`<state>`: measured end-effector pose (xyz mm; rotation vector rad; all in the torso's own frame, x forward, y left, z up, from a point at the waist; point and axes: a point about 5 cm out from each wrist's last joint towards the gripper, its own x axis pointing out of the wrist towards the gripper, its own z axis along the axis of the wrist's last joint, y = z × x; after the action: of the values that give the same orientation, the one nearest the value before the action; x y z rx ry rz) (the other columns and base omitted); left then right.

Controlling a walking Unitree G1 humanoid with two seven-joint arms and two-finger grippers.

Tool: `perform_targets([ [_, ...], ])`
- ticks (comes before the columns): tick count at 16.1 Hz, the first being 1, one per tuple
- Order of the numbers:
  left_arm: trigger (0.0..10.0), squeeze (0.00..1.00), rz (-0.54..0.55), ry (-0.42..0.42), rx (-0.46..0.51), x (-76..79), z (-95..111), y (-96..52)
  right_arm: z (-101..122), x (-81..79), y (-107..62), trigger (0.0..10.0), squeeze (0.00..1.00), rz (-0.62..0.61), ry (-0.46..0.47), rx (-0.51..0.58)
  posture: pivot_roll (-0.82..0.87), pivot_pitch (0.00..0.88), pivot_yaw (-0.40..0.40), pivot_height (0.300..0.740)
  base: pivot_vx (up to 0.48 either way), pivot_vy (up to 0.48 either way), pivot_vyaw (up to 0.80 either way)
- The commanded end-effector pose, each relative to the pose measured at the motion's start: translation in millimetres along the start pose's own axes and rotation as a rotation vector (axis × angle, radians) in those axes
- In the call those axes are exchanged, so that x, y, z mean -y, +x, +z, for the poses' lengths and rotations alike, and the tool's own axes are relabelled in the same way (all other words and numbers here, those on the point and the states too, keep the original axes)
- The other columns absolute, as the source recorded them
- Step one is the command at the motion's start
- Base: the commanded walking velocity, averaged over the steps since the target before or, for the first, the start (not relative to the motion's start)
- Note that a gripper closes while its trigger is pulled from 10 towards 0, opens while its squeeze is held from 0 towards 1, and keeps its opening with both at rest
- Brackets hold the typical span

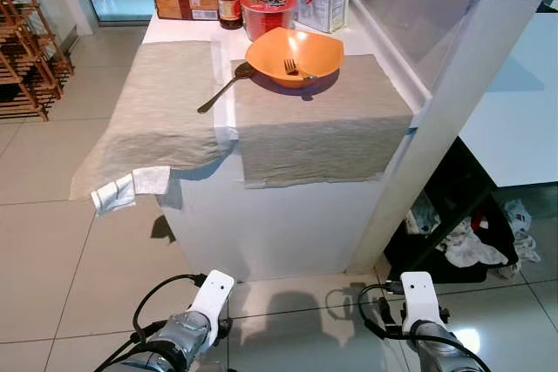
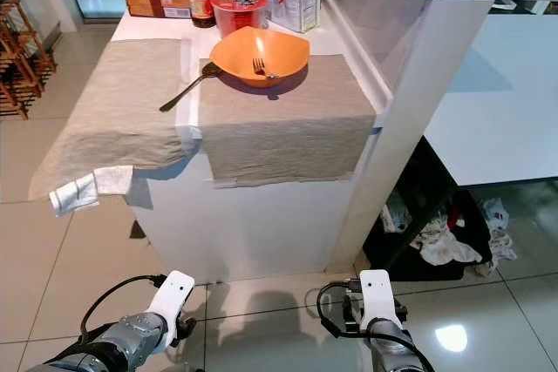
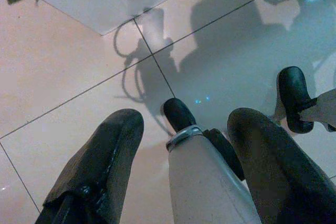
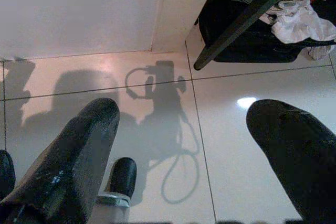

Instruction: Setting the table

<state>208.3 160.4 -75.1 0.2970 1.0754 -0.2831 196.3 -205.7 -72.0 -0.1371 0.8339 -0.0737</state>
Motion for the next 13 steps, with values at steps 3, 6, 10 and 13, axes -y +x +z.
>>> perform_targets([
  [3,10.0,0.0,-0.003,-0.002,-0.005,0.5,-2.0,0.1,-0.4,1.0,-0.2,10.0,0.0,-0.006,0.015,0.0,-0.05,0.0,-0.004,0.74,0.0,0.0,0.0],
  [6,10.0,0.0,-0.003,-0.002,-0.005,0.5,-2.0,0.1,-0.4,1.0,-0.2,10.0,0.0,-0.006,0.015,0.0,-0.05,0.0,-0.004,0.74,0.0,0.0,0.0],
  [10,10.0,0.0,-0.003,-0.002,-0.005,0.5,-2.0,0.1,-0.4,1.0,-0.2,10.0,0.0,-0.006,0.015,0.0,-0.05,0.0,-0.004,0.74,0.0,0.0,0.0],
  [13,10.0,0.0,-0.004,0.004,-0.007,0.8,-2.9,0.1,-1.2,1.1,-0.4,10.0,0.0,-0.005,0.013,-0.001,-0.05,0.0,-0.004,0.74,0.0,0.0,0.0],
])
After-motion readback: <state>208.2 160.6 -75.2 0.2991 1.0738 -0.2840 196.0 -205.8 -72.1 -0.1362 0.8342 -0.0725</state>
